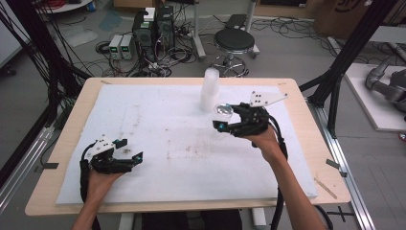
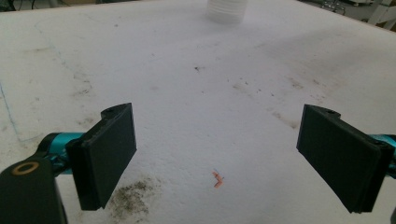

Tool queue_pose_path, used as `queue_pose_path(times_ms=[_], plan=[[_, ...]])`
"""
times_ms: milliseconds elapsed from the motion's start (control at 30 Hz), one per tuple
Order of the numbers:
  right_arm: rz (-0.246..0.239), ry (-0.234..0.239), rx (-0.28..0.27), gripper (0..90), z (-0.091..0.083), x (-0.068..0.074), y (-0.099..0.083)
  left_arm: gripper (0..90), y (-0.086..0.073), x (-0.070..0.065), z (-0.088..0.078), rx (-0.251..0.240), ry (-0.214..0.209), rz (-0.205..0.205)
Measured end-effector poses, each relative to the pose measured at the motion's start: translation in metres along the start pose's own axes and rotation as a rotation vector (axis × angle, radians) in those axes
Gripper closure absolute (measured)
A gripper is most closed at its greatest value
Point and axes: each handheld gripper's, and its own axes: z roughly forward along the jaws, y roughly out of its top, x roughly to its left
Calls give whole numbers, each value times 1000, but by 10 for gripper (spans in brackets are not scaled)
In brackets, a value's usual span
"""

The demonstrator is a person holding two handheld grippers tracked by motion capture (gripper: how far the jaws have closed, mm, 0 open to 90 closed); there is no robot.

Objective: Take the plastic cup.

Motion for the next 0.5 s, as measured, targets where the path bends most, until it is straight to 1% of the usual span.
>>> queue_pose_path(times_ms=[33,100,200,233,333,500], plan=[[0,0,0,376,0,0,0,118,0,0,0,0,1,2],[-4,8,23,376,4,5,-8,118,0,0,0,5,1,2],[-14,19,41,376,10,11,-16,118,0,0,1,11,1,-3],[-11,21,44,376,11,12,-17,118,0,1,1,13,0,-4],[-25,22,35,376,15,16,-20,118,0,1,1,12,2,-12],[-36,39,38,379,20,22,-22,118,1,0,1,14,4,-3]])
